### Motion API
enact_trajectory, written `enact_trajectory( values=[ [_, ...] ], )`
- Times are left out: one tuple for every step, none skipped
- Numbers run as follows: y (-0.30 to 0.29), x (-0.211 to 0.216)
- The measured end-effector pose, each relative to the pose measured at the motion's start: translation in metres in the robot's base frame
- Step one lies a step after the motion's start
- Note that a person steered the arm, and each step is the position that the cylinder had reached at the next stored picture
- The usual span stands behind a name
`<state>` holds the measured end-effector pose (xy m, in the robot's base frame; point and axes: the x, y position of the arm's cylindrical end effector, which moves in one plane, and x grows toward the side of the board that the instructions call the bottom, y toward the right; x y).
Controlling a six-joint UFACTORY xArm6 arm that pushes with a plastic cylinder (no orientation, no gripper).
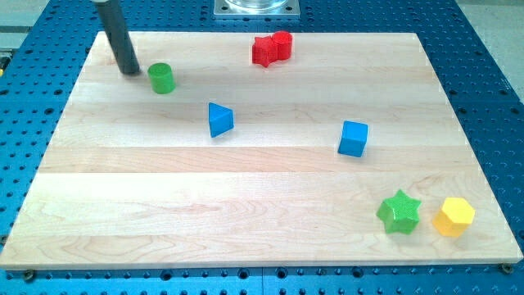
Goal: Push the green circle diagonal to the blue triangle
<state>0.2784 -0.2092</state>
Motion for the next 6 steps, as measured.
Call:
enact_trajectory(
  values=[
    [0.060,0.003],
    [0.052,0.066],
    [0.049,0.152],
    [0.052,0.142],
    [0.005,0.119],
    [-0.014,0.133]
  ],
)
